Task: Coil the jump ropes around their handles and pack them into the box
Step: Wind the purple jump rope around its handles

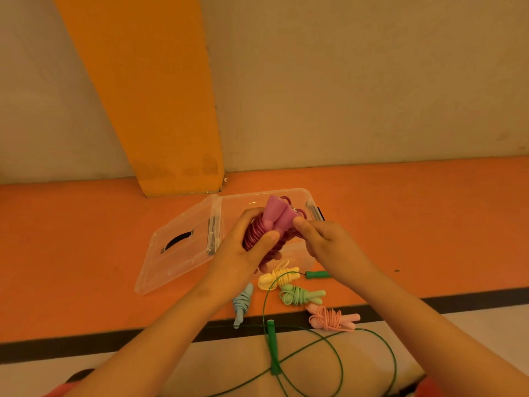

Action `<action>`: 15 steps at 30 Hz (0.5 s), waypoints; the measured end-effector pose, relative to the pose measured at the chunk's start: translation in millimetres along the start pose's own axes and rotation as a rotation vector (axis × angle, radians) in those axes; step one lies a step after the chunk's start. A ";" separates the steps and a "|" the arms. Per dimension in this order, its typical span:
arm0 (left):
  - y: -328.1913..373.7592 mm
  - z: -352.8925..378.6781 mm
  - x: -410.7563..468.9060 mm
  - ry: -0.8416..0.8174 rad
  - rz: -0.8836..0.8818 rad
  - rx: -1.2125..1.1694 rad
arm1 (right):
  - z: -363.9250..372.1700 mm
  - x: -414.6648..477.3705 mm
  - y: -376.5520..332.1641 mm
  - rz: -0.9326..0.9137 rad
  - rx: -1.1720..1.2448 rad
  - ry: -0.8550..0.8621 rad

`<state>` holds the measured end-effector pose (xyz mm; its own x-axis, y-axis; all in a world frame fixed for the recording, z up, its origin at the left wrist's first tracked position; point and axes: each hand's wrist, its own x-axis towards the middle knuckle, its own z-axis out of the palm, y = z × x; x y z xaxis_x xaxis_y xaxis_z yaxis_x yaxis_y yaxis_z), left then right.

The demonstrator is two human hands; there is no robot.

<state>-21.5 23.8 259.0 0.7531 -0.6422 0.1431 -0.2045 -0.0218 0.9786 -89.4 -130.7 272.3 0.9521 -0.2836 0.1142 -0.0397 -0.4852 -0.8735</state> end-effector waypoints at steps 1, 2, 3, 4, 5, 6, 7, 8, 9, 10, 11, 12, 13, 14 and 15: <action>-0.7 0.8 -0.4 0.006 -0.011 0.001 | 0.4 0.6 0.0 0.024 0.001 -0.008; -2.1 1.5 -0.5 0.018 -0.021 0.007 | 1.0 0.8 -0.6 0.050 0.010 -0.013; -3.8 2.1 -0.2 0.035 -0.027 0.020 | 2.0 1.4 -0.1 0.070 0.017 -0.014; -6.1 2.6 0.5 0.057 -0.029 0.037 | 3.3 1.3 -0.2 0.083 0.021 -0.009; -7.9 3.4 1.2 0.079 -0.025 0.061 | 4.8 0.9 -0.8 0.088 0.020 -0.004; -10.1 4.3 1.7 0.102 -0.016 0.100 | 6.4 0.3 -1.4 0.083 0.020 -0.004; -11.6 5.4 1.6 0.126 -0.008 0.160 | 8.6 -0.4 -2.4 0.072 0.033 -0.013; -13.3 6.4 1.6 0.154 0.000 0.244 | 11.0 -1.1 -3.4 0.070 0.060 -0.028; -14.5 7.3 1.2 0.180 0.006 0.336 | 13.5 -1.5 -3.7 0.080 0.095 -0.040; -15.3 8.0 1.0 0.201 0.011 0.419 | 15.7 -1.6 -3.5 0.100 0.129 -0.048; -15.6 8.4 1.1 0.214 0.012 0.475 | 17.6 -1.5 -2.9 0.124 0.163 -0.054; -15.7 8.6 1.9 0.223 0.011 0.507 | 19.0 -1.8 -3.0 0.147 0.196 -0.061; -14.8 8.6 2.6 0.229 0.008 0.520 | 19.9 -1.6 -2.8 0.165 0.224 -0.065; -13.9 8.7 3.1 0.231 0.005 0.530 | 20.1 -1.5 -2.2 0.183 0.246 -0.064; -12.4 9.0 3.0 0.228 0.009 0.552 | 19.7 -0.8 -1.5 0.205 0.270 -0.054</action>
<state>-22.3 15.2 246.0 0.8527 -0.4644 0.2390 -0.4602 -0.4517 0.7643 -84.2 -113.4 264.2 0.9475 -0.3053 -0.0956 -0.1573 -0.1845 -0.9702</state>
